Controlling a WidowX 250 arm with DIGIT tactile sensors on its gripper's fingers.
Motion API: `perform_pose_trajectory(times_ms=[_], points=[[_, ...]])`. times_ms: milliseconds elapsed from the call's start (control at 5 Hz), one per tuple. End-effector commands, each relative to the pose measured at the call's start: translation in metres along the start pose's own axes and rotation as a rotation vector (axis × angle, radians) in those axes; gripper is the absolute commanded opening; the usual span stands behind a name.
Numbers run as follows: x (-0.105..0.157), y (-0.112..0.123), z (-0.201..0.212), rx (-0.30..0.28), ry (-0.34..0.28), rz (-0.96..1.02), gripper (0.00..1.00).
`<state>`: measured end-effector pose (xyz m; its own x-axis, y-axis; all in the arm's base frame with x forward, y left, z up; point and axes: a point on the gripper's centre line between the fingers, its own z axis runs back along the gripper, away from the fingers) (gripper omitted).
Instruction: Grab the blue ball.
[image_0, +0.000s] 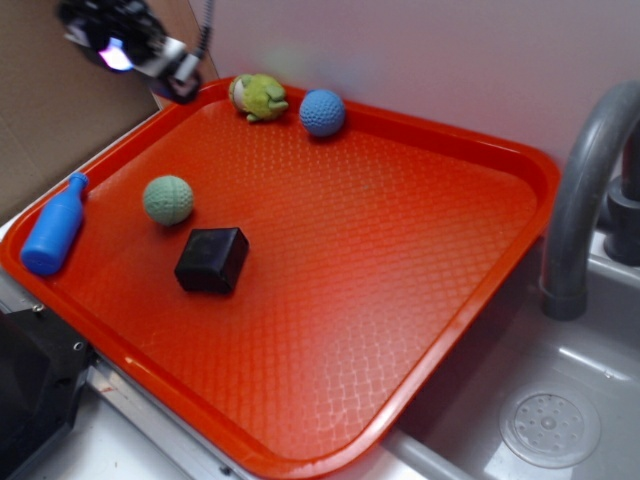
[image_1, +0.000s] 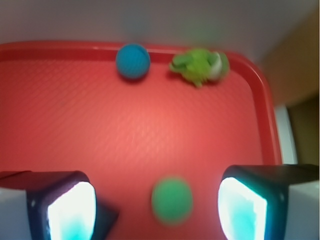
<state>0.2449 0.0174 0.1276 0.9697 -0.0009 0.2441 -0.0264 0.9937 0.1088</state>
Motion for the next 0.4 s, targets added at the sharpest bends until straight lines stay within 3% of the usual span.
perform_pose_trajectory(times_ms=[0, 200], points=[[0.066, 0.009, -0.037, -0.072, -0.044, -0.04, 1.0], [0.083, 0.013, -0.049, -0.07, -0.032, -0.036, 1.0]])
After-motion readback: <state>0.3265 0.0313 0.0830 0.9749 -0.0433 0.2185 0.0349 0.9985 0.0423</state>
